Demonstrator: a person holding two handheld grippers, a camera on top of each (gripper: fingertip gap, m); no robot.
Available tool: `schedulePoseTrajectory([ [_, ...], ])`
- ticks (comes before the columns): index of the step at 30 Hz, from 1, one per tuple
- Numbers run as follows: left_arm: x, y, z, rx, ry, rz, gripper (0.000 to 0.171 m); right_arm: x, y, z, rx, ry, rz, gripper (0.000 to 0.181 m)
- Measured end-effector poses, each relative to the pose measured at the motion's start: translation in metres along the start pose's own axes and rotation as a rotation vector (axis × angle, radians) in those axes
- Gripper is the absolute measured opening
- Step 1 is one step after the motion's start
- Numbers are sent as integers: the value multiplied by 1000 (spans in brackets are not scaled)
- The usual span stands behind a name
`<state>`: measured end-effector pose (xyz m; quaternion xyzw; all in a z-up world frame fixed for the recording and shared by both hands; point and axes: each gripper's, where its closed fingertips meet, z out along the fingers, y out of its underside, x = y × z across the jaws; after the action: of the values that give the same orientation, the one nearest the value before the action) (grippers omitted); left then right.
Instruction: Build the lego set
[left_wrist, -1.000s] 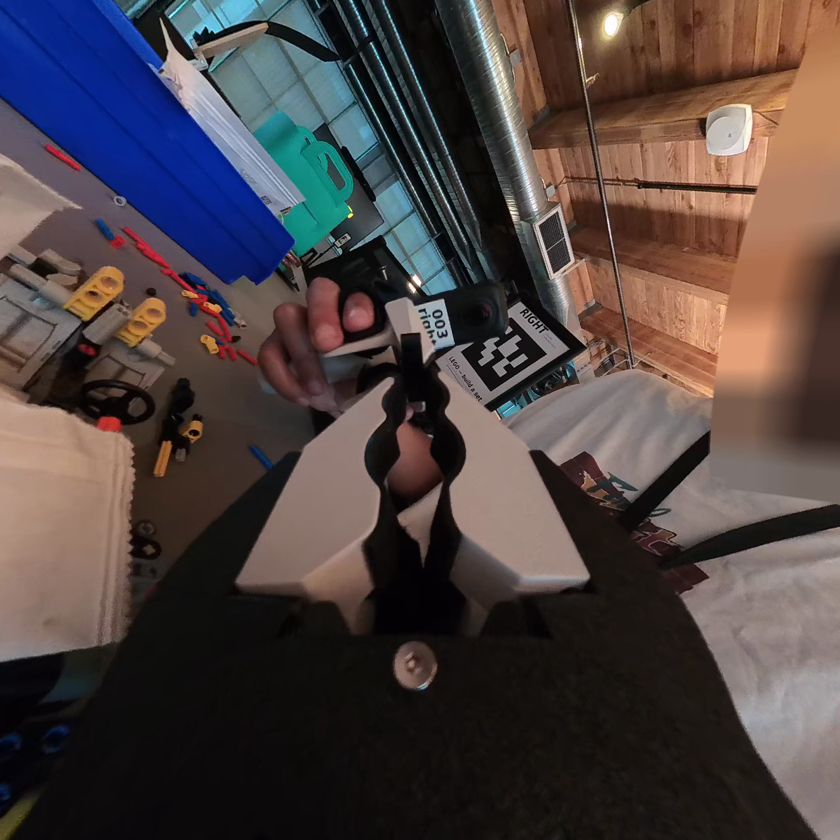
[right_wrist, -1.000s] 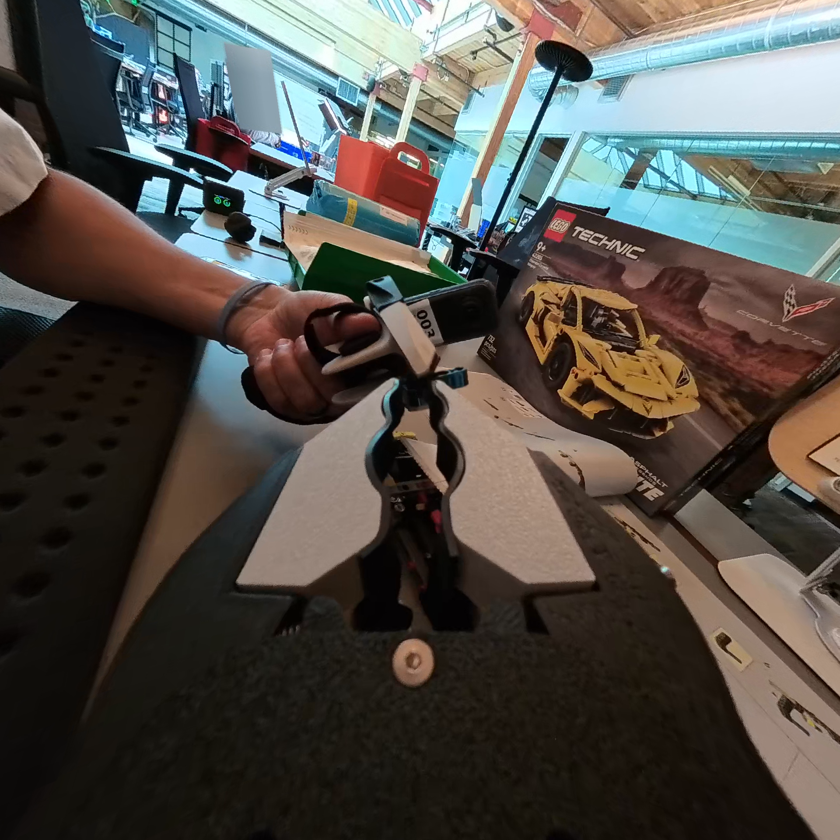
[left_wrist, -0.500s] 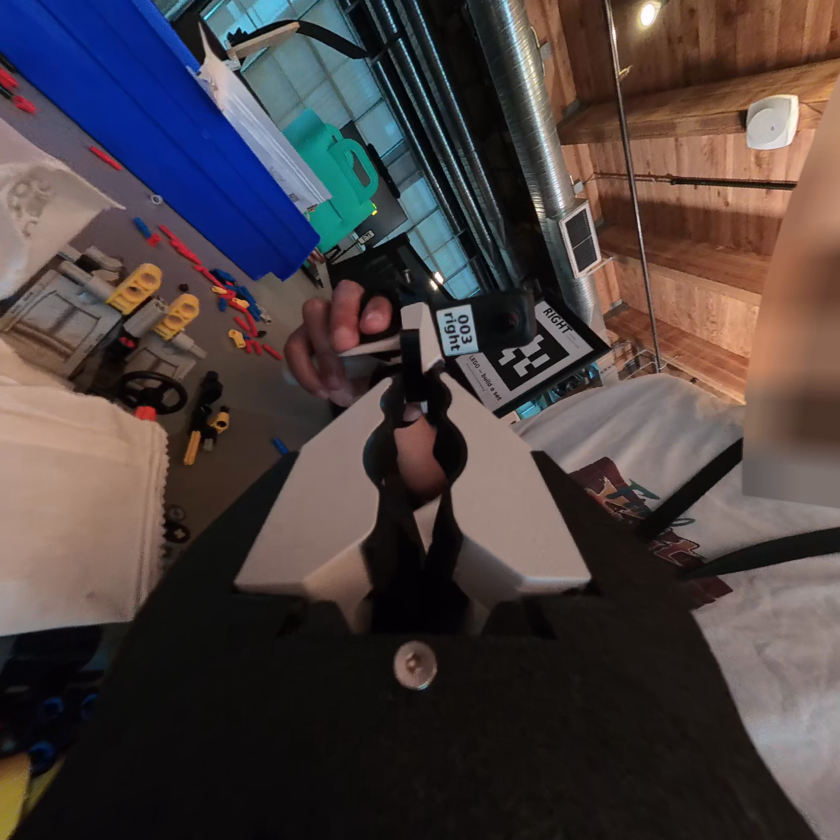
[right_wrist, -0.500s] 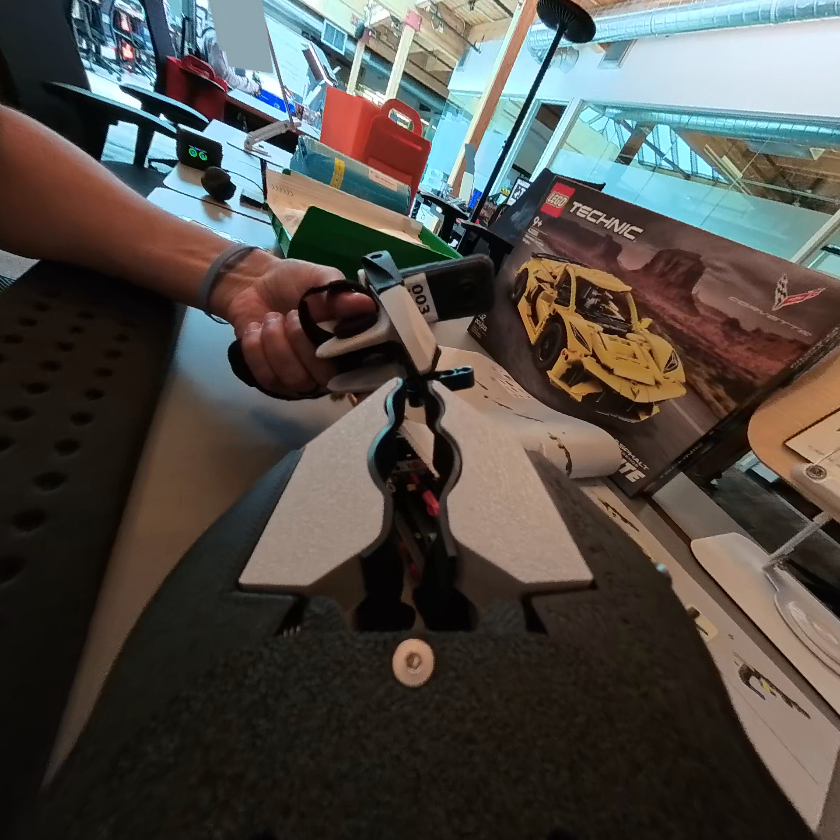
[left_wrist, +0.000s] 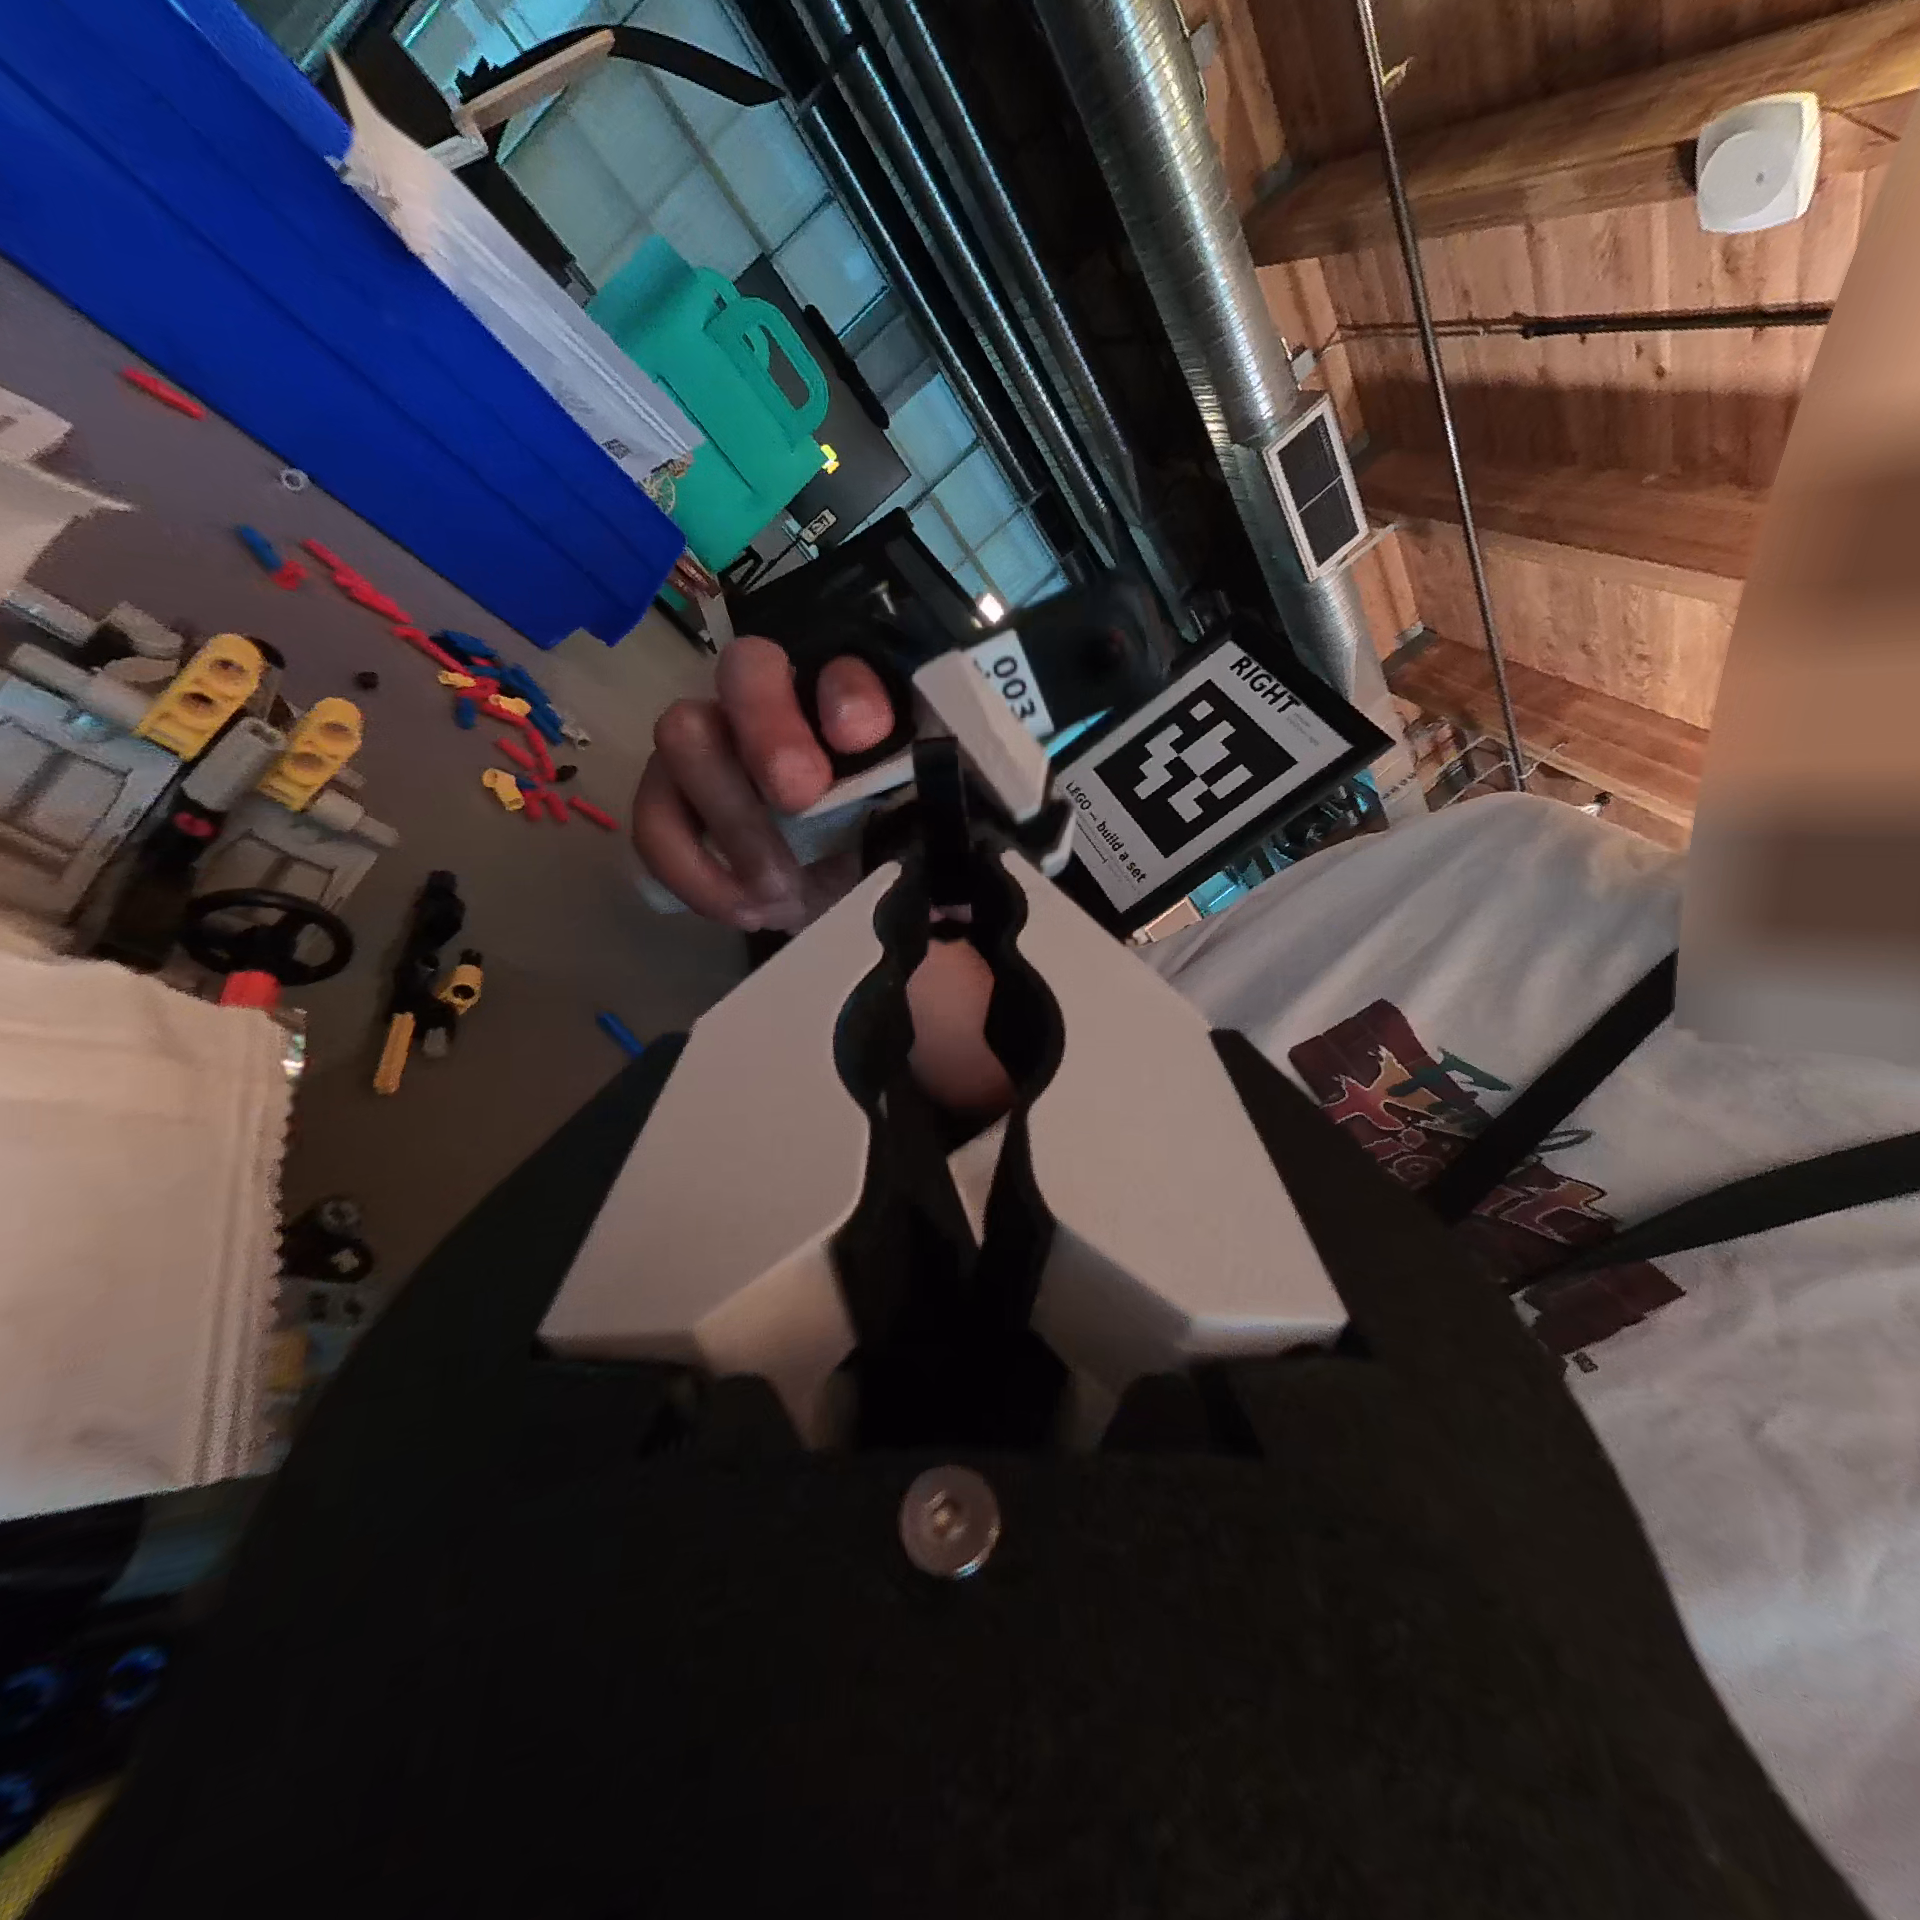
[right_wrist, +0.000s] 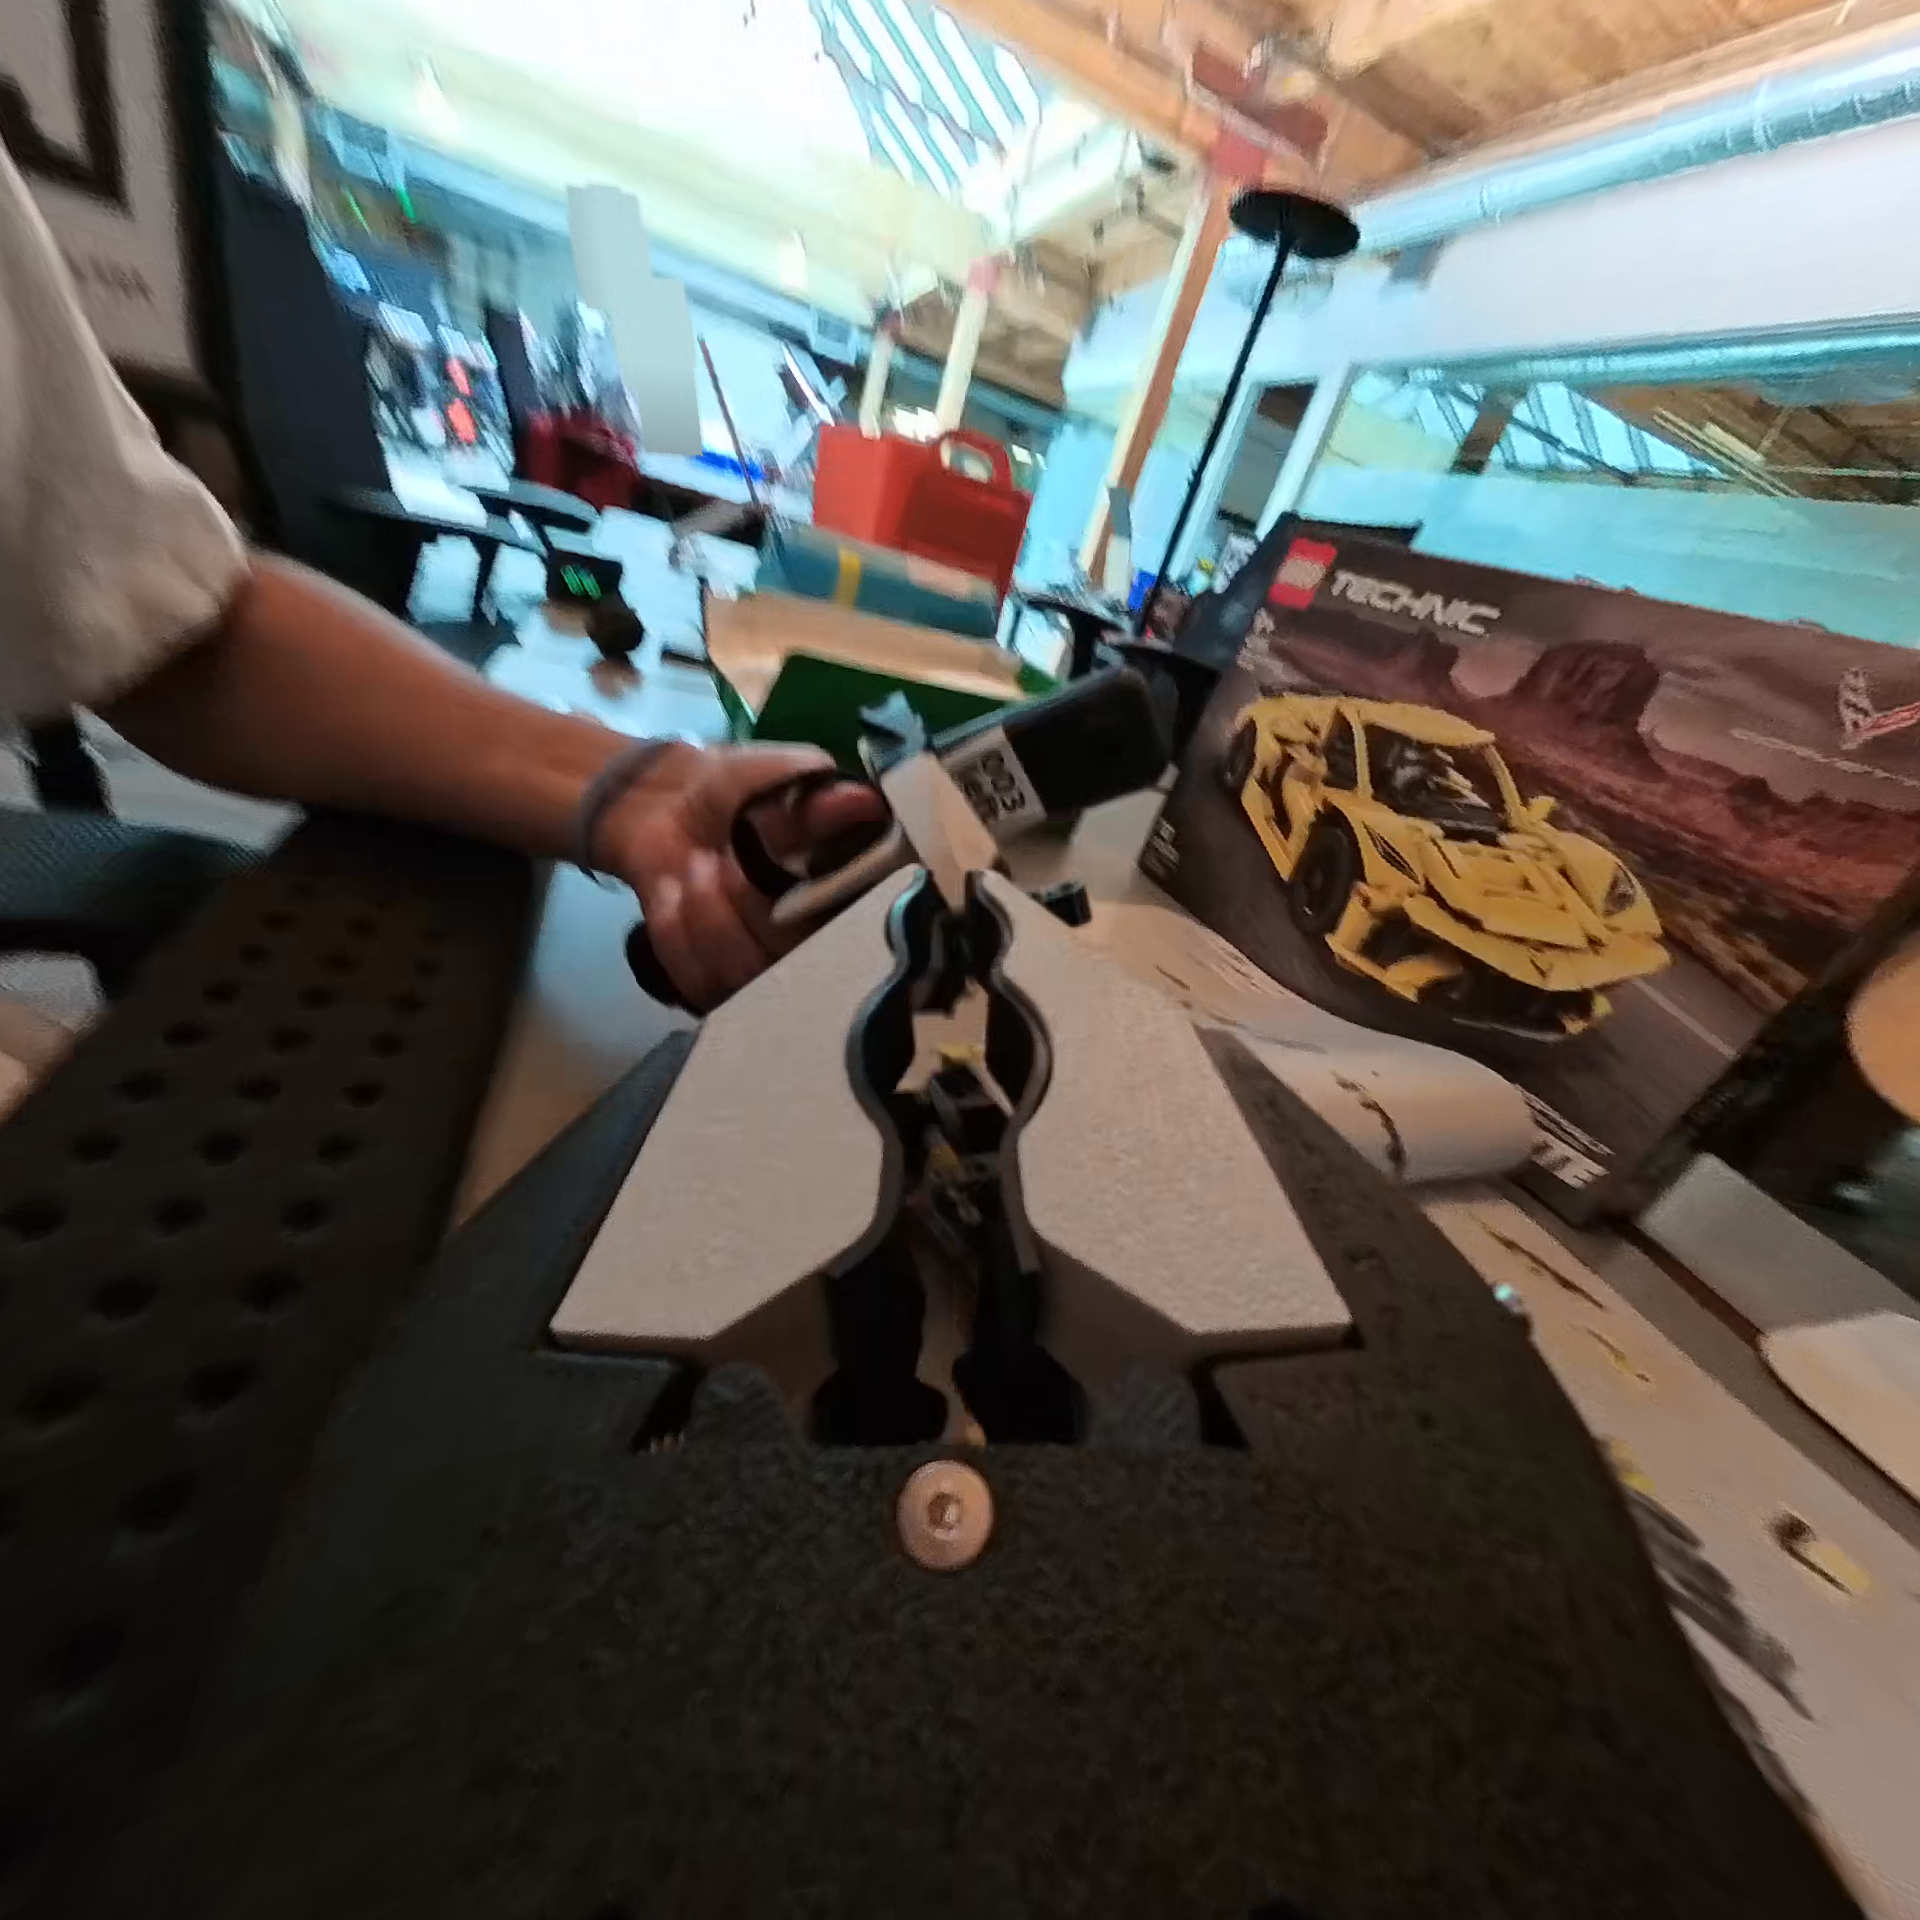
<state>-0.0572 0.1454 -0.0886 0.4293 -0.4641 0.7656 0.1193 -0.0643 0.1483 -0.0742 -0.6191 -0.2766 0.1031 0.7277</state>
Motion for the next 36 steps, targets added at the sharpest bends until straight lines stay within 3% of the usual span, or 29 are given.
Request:
schedulePoseTrajectory([
  [16, -2, 4, 0, -22, -24, 21, 5, 49, -19, -27, 169, 116, 360, 0],
  [21, -2, 4, 0, -16, -25, 23, 5, 50, -14, -29, 150, 73, 489, 0],
  [36, 0, 6, -1, -17, -5, 12, 5, 48, -11, -27, 133, 27, 598, 0],
])
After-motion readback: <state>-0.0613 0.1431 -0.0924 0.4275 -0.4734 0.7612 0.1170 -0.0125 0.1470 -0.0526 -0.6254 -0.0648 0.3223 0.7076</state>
